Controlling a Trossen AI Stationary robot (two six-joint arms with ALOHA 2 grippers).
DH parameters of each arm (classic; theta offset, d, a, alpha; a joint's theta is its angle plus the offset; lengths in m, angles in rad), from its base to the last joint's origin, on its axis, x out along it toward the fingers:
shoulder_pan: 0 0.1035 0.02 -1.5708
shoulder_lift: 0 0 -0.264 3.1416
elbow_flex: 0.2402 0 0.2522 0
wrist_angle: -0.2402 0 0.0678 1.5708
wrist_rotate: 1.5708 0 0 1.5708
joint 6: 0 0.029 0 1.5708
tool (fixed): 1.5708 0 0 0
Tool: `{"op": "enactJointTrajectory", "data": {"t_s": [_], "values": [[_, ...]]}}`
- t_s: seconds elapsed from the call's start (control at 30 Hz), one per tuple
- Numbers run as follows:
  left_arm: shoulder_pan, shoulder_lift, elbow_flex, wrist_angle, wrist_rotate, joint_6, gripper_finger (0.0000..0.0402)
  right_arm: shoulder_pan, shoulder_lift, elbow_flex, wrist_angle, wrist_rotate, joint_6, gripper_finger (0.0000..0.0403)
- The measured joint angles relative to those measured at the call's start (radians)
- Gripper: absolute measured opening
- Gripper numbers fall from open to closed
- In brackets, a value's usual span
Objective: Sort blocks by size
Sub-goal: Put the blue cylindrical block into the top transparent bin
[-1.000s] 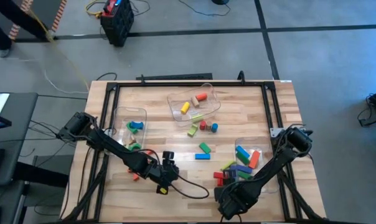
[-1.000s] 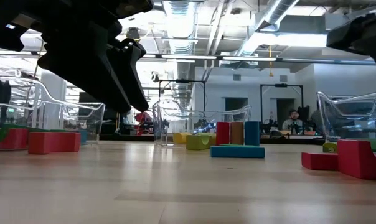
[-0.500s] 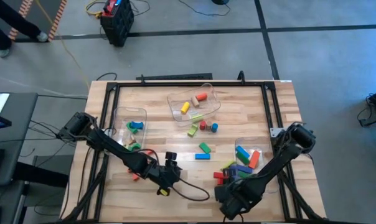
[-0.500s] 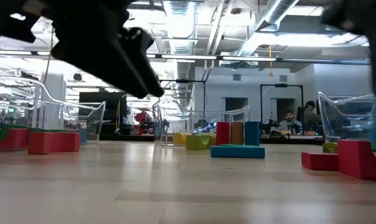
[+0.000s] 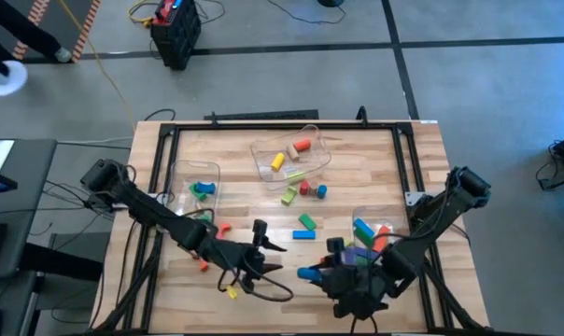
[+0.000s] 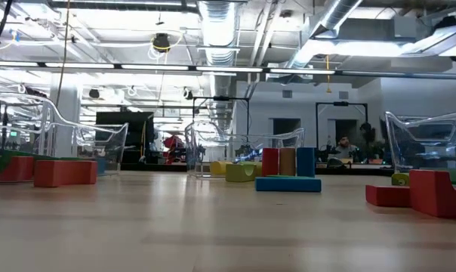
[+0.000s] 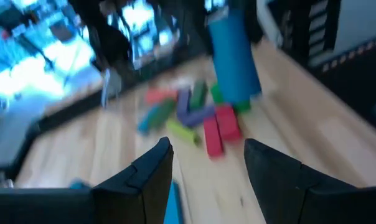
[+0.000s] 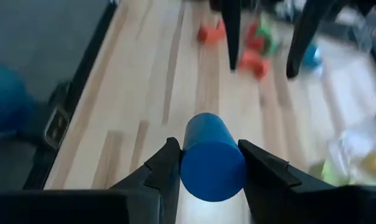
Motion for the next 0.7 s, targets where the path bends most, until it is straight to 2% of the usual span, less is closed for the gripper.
{"op": "enactJointTrajectory", "data": {"t_s": [0.13,0.23,0.5,0.7], "values": [[0.016,-0.039,0.000,0.033,0.056,0.021,0.0193,-0.019,-0.013,0.001,0.055,0.036,-0.121,0.0168],[0.038,-0.060,0.000,0.011,0.103,-0.035,0.0193,-0.027,-0.013,0.001,0.040,0.070,-0.177,0.0169],[0.149,-0.085,0.000,-0.044,0.419,-0.256,0.0193,-0.045,-0.005,0.001,0.076,0.081,-0.362,0.0166],[0.206,-0.085,0.000,-0.020,0.554,-0.349,0.0193,-0.087,0.007,0.001,0.117,0.071,-0.466,0.0166]]}}
